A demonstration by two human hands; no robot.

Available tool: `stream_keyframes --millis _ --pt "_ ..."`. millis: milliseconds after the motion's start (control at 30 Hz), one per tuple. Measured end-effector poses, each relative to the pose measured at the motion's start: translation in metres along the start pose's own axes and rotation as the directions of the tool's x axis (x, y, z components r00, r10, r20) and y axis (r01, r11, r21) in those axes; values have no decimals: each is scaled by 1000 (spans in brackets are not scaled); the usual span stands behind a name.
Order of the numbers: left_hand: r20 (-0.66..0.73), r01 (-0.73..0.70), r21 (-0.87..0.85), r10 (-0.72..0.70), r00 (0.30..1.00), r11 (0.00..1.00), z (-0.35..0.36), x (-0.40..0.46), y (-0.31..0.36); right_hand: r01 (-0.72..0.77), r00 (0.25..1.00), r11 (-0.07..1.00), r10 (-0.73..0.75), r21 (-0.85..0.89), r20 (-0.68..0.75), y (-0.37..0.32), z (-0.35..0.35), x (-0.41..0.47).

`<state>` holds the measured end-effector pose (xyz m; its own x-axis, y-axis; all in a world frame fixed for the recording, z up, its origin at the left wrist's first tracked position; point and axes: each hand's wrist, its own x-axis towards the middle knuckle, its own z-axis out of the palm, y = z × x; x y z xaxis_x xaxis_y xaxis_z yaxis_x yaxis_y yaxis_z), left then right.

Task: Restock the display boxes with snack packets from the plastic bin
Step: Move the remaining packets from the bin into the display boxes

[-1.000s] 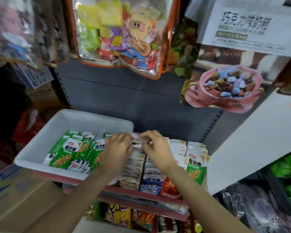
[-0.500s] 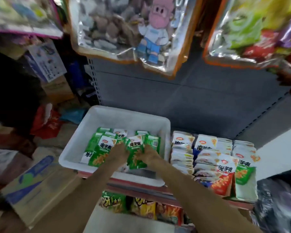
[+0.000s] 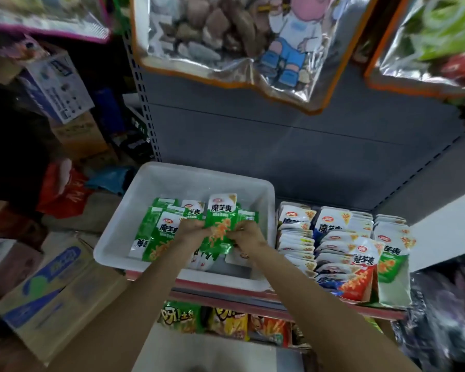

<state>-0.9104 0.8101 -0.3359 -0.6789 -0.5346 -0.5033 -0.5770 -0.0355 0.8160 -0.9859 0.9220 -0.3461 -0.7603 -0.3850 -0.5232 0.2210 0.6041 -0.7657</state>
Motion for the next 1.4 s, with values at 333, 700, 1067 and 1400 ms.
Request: stream_keyframes --millis 333,700,1067,1400 --pt "77 -379 -131 390 918 916 50 -57 55 463 879 833 -387 302 -280 -20 -89 -56" --pt "231 -711 308 675 701 633 196 -96 103 545 763 811 -377 211 -525 49 -233 -105" --pt "607 -678 733 499 619 -50 269 -98 97 365 777 925 -365 -106 -513 124 -319 -102" --pt "569 -650 760 512 644 -28 270 -93 92 426 791 781 -566 -456 -231 158 -312 -67"
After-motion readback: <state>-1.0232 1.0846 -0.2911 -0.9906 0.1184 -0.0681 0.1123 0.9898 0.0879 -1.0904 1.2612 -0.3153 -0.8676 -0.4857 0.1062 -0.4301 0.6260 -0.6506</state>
